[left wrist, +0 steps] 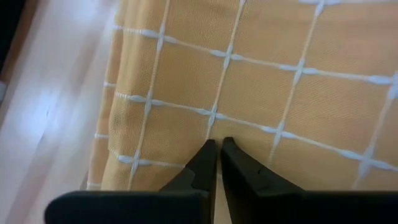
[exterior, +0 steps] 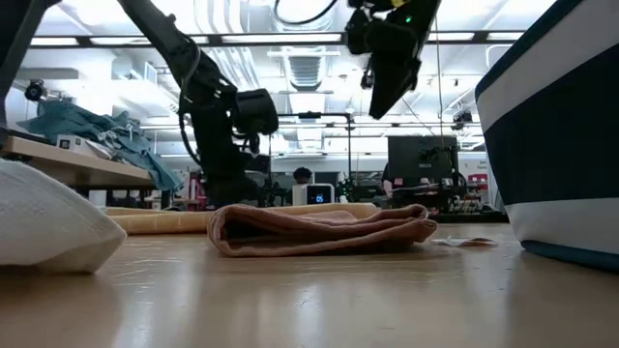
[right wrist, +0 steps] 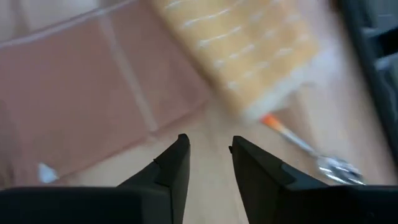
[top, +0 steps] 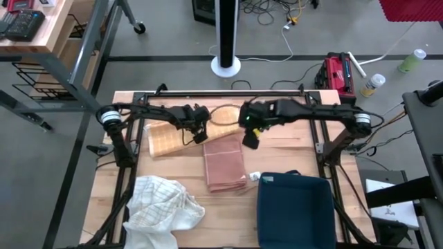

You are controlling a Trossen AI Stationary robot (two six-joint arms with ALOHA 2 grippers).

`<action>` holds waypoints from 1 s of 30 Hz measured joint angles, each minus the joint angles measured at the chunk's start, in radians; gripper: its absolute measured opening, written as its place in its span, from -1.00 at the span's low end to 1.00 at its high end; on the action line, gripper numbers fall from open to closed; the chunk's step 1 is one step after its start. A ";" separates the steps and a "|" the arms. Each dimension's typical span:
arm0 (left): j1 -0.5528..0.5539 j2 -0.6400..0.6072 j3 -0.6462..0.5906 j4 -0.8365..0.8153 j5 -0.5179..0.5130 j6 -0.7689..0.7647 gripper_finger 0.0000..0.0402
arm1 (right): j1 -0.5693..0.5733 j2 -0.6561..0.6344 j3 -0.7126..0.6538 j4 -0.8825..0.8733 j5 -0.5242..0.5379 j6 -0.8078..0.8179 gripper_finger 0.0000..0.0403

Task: Fold towel
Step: Fold the yellow towel

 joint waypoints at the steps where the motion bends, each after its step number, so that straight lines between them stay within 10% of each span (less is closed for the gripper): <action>1: 0.000 0.001 0.001 -0.012 -0.002 -0.006 -0.96 | 0.013 0.023 -0.001 0.016 -0.022 0.005 -0.47; 13: 0.004 -0.085 -0.007 -0.069 -0.032 -0.011 -0.99 | 0.119 0.313 0.016 0.217 -0.170 0.066 -0.76; 30: 0.005 -0.081 -0.085 -0.127 -0.057 0.004 -0.99 | 0.112 0.471 0.087 0.060 -0.102 0.128 -1.00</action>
